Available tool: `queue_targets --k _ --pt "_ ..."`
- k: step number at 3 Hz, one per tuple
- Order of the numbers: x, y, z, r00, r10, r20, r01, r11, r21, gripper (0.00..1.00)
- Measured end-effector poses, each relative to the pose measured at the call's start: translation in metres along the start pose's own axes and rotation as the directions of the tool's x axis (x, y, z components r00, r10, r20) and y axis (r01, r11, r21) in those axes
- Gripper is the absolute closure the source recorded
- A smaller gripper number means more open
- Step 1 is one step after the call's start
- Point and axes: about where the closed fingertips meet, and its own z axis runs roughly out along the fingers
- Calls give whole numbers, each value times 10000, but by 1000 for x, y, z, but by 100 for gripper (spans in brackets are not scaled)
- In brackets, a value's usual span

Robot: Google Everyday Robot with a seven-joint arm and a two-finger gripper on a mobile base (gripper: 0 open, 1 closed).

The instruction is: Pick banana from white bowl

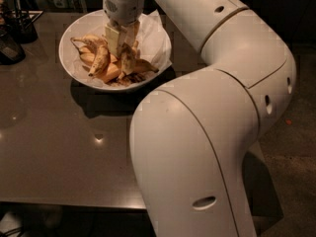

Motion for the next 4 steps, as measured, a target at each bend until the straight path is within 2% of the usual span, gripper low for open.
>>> queue_targets --k 1,2,3,4 --pt "-5 -4 -6 9992 18 405 -27 9997 239 100" --pt "16 8 -49 9961 -371 800 322 9976 619 100" --pt "10 7 -47 9944 -391 980 325 9972 677 100" --pt "13 23 -56 9922 -750 997 680 9951 720 100"
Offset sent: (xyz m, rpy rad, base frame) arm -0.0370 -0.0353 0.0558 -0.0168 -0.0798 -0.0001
